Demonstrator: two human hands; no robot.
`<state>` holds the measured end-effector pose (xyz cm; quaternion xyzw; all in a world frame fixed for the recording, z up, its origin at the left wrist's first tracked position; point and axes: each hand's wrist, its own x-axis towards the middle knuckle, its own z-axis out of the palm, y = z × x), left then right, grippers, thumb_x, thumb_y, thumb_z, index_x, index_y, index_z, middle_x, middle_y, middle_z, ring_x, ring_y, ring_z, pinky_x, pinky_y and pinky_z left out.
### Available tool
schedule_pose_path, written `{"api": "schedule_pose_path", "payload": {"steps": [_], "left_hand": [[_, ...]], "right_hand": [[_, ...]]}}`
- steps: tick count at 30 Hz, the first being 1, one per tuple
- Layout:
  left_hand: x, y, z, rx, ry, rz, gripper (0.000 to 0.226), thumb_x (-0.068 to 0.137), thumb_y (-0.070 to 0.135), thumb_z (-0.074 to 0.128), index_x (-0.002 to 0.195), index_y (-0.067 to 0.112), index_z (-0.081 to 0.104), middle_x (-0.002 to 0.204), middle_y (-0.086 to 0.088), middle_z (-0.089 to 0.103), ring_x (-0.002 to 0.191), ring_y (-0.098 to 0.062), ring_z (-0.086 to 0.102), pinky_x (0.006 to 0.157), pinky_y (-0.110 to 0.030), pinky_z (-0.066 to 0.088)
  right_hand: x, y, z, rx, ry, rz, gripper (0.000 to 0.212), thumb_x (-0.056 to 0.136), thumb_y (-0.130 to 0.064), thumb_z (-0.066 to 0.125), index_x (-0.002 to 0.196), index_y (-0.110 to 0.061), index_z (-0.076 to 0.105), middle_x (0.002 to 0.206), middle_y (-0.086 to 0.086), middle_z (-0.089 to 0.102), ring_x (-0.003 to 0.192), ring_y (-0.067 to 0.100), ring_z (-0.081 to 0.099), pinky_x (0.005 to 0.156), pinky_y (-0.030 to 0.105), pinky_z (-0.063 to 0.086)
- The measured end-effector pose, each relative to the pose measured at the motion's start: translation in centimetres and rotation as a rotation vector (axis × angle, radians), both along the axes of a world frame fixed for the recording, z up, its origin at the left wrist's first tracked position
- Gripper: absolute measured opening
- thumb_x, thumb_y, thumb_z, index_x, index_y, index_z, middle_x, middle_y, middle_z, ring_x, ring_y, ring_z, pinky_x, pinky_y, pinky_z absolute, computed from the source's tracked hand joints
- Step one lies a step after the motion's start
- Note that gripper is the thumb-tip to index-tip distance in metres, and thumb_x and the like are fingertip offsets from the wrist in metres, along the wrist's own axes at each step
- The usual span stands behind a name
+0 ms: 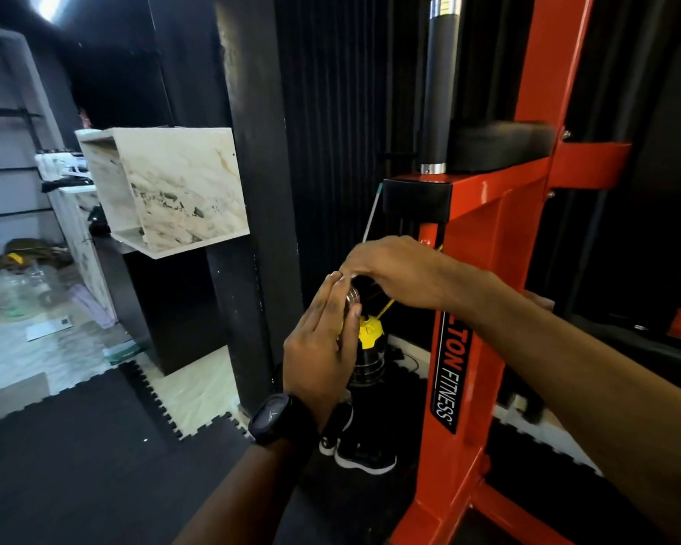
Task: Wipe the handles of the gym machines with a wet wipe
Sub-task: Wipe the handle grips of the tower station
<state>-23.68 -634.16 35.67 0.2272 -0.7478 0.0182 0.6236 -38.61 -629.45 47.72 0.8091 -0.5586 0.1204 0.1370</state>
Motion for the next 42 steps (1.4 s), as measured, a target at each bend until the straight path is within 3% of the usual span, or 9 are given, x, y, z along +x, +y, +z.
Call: {"api": "schedule_pose_path", "payload": {"steps": [5,10,14,17,22,25,32,38,42], "left_hand": [[0.1,-0.2,-0.1,-0.013,-0.011,0.000,0.037,0.101,0.022,0.054,0.133,0.004,0.061,0.136,-0.012,0.062,0.127,-0.016,0.057,0.109,-0.009,0.034],[-0.1,-0.4,-0.2,-0.031,-0.002,0.004,0.038,0.101,0.024,0.053,0.132,0.004,0.062,0.136,-0.012,0.062,0.127,-0.012,0.055,0.109,-0.006,0.031],[0.1,-0.4,-0.2,-0.006,-0.012,-0.007,0.038,0.101,0.025,0.053,0.133,0.005,0.061,0.136,-0.011,0.062,0.125,-0.017,0.059,0.108,-0.007,0.033],[0.0,-0.5,-0.2,-0.019,-0.018,-0.008,0.038,0.101,0.025,0.053,0.133,0.006,0.060,0.137,-0.011,0.061,0.125,-0.018,0.059,0.108,-0.011,0.034],[0.0,-0.2,-0.1,0.000,0.003,-0.008,0.038,0.101,0.025,0.053,0.132,0.006,0.061,0.136,-0.010,0.062,0.125,-0.015,0.058,0.107,-0.008,0.034],[0.0,-0.4,-0.2,-0.002,-0.002,-0.023,0.038,0.101,0.025,0.053,0.133,0.006,0.061,0.137,-0.011,0.061,0.125,-0.016,0.058,0.108,-0.006,0.032],[-0.3,-0.7,-0.4,0.003,0.014,-0.021,0.039,0.100,0.026,0.054,0.133,0.007,0.061,0.138,-0.008,0.061,0.127,-0.011,0.055,0.108,-0.009,0.035],[-0.1,-0.6,-0.4,0.013,-0.001,-0.016,0.039,0.101,0.028,0.053,0.134,0.008,0.061,0.138,-0.008,0.061,0.126,-0.013,0.057,0.108,-0.008,0.034],[-0.2,-0.4,-0.3,0.028,0.019,-0.023,0.038,0.101,0.027,0.053,0.133,0.008,0.061,0.137,-0.009,0.061,0.126,-0.013,0.056,0.107,-0.006,0.033]], "right_hand": [[-2.1,-0.8,0.2,-0.022,-0.046,-0.106,0.034,0.093,0.000,0.050,0.107,-0.025,0.067,0.107,-0.009,0.062,0.099,0.009,0.061,0.089,0.037,0.054],[-0.4,0.4,-3.8,-0.252,-0.104,-0.004,0.048,0.086,0.011,0.054,0.126,-0.013,0.065,0.126,0.003,0.064,0.115,0.017,0.062,0.096,0.033,0.053],[-2.8,-0.9,-5.3,-0.431,-0.268,-0.278,0.051,0.084,0.014,0.054,0.123,-0.015,0.067,0.128,-0.001,0.063,0.119,0.017,0.060,0.091,0.040,0.056],[-1.1,-0.6,-6.7,-0.476,-0.246,-0.159,0.042,0.087,0.010,0.059,0.121,-0.012,0.067,0.126,0.000,0.065,0.121,0.017,0.060,0.092,0.033,0.056],[-0.5,-0.8,-8.2,-0.646,-0.481,-0.304,0.040,0.089,0.009,0.057,0.125,-0.007,0.066,0.131,0.007,0.064,0.125,0.019,0.059,0.107,0.033,0.047],[1.5,-0.3,-9.3,-0.660,-0.447,-0.259,0.042,0.092,0.001,0.052,0.132,-0.009,0.061,0.138,0.005,0.059,0.132,0.014,0.052,0.110,0.022,0.039],[5.0,-0.8,-10.2,-0.792,-0.938,-0.440,0.041,0.092,0.007,0.058,0.130,-0.006,0.063,0.137,0.007,0.060,0.132,0.014,0.052,0.110,0.005,0.028],[4.5,-1.2,-9.0,-0.854,-1.259,-0.506,0.027,0.097,-0.007,0.060,0.120,-0.018,0.070,0.107,-0.005,0.057,0.093,-0.010,0.054,0.082,0.000,0.040],[4.3,-1.3,-9.2,-0.852,-1.403,-0.461,0.022,0.098,-0.016,0.061,0.117,-0.021,0.071,0.111,-0.006,0.064,0.102,-0.010,0.057,0.091,0.016,0.050]]}}
